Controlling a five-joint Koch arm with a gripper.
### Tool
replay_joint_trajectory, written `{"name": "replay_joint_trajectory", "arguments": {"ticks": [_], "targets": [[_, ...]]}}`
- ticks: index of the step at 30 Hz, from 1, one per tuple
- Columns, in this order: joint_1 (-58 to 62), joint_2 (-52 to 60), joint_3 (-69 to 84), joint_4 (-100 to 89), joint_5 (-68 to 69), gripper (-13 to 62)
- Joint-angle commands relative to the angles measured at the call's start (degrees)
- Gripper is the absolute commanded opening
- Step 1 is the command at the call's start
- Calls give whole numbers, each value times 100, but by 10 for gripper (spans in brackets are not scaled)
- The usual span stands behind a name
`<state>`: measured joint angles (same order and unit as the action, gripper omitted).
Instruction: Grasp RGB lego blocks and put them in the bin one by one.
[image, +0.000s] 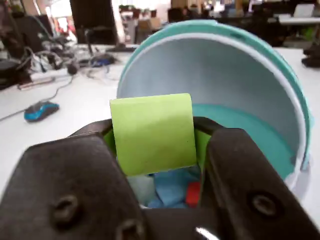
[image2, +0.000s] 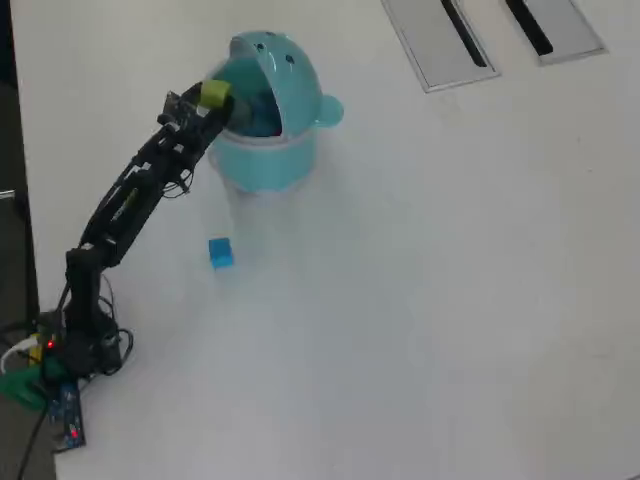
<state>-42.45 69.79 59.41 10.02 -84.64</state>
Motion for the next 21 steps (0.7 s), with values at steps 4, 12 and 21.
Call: {"name": "replay_joint_trajectory", "arguments": {"ticks": [4, 12, 21], "targets": [[158, -281, -1081, -220, -185, 118], [431, -703, -1529, -475, -1529, 240], [431, -501, -1397, -246, -1854, 316]]}}
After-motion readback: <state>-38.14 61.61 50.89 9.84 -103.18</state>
